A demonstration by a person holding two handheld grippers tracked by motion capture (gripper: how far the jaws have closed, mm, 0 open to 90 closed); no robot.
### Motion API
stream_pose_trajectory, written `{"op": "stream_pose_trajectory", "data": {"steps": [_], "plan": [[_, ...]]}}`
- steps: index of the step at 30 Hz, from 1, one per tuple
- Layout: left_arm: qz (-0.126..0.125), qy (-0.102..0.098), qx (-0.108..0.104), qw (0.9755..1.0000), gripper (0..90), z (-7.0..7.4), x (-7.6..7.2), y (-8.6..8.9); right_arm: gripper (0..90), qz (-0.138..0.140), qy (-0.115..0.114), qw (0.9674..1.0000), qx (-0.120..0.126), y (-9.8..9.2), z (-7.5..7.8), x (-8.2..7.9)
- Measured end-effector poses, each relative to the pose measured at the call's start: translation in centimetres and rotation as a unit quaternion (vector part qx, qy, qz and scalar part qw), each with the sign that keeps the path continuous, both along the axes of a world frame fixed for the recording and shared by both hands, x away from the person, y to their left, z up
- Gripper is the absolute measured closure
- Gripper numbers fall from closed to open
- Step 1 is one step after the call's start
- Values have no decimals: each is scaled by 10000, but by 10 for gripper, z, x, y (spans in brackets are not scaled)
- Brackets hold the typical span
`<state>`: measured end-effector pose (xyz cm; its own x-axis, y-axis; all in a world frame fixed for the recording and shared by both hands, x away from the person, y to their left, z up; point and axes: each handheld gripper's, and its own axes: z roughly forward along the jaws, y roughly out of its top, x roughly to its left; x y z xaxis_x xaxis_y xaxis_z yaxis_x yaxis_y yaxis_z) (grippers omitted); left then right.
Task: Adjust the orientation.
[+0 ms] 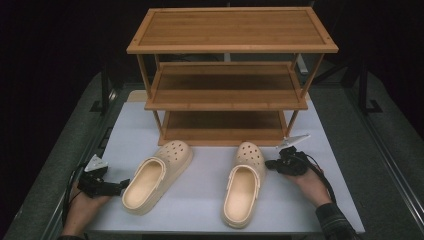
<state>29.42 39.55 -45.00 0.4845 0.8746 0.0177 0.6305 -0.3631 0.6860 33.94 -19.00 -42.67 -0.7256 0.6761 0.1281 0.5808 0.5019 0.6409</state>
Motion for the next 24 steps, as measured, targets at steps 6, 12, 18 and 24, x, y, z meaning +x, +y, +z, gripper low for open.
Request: {"op": "stream_pose_trajectory", "data": {"steps": [6, 12, 18, 24], "plan": [[-2, 11, 6, 10000, 0, 0, 0, 0, 900, 111, -31, 9999, -53, 18, 0, 10], [-2, 8, 6, 10000, 0, 0, 0, 0, 899, 238, -17, 9997, -28, 35, 0, 21], [-3, 11, 7, 10000, 0, 0, 0, 0, 899, 349, -28, 9994, 3, 54, -1, 28], [-2, 10, 3, 10000, 0, 0, 0, 0, 900, 488, -74, 9988, 24, 74, -1, 33]]}}
